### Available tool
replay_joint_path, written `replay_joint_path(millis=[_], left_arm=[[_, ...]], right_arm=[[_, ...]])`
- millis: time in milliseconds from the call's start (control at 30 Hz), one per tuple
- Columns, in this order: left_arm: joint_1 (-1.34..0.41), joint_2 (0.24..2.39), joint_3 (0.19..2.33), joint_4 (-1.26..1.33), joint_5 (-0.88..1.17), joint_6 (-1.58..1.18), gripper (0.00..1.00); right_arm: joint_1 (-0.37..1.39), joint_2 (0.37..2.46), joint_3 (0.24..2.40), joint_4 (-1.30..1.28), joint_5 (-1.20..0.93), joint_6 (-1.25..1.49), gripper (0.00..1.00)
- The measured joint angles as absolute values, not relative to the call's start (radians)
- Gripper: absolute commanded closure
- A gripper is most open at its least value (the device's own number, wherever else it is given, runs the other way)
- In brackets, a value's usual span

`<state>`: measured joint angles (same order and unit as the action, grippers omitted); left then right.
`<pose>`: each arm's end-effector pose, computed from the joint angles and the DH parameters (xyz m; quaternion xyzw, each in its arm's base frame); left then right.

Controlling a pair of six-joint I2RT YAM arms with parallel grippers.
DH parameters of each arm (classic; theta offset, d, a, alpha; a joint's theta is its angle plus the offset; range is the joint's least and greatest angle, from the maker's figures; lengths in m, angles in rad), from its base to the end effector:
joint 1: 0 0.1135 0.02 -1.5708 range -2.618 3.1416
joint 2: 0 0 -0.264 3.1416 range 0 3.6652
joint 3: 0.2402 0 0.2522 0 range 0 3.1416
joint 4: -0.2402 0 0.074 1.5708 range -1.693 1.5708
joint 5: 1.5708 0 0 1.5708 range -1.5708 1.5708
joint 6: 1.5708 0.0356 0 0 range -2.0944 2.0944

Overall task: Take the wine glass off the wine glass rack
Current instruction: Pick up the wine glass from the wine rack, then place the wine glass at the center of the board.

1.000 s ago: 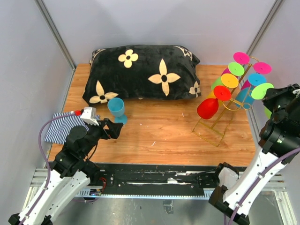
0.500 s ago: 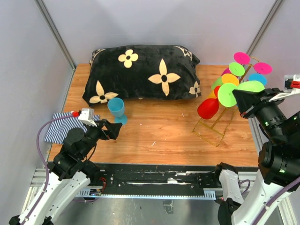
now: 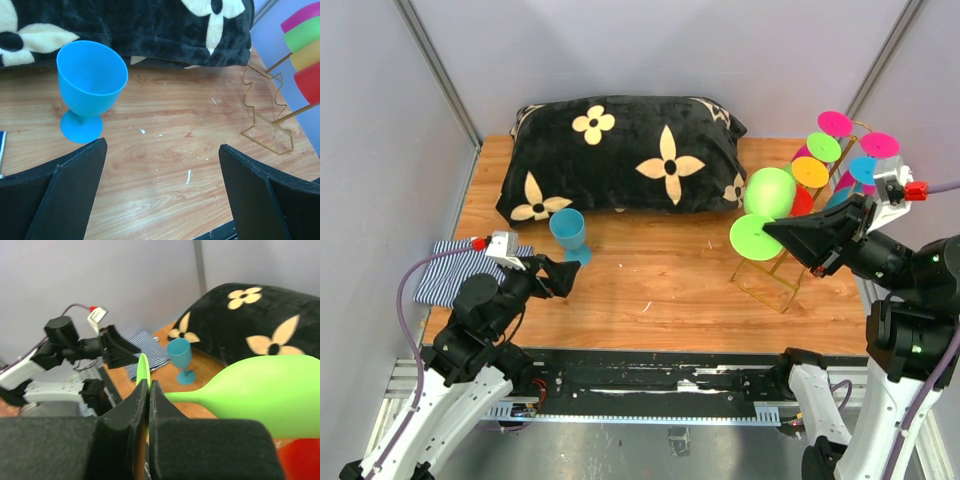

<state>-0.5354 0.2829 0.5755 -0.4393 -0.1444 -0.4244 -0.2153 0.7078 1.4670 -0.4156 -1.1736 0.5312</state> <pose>0.0816 -0.0424 0.2993 -0.0052 0.7565 -0.2524 0.6033 0.0446 0.0239 0.5268 -0.2467 0.6115 0.4219 0.6222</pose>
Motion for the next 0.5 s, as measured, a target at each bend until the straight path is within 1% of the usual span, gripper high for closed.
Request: replay_joint_path(millis=[167, 367, 433, 500], left_arm=[[-0.535, 0.282, 0.579, -0.410, -0.102, -0.453, 0.00], [-0.535, 0.279, 0.601, -0.350, 0.016, -0.507, 0.01], [-0.535, 0.279, 0.606, -0.324, 0.056, -0.531, 0.00], [-0.535, 0.279, 0.606, -0.297, 0.094, -0.559, 0.00]], right_arm=[[-0.160, 0.737, 1.416, -0.366, -1.244, 0.568, 0.99], [-0.084, 0.802, 1.415, -0.446, -1.256, 0.504, 0.99], [-0.037, 0.821, 1.417, -0.482, -1.242, 0.473, 0.99], [0.055, 0.844, 1.428, -0.540, -1.198, 0.428, 0.99]])
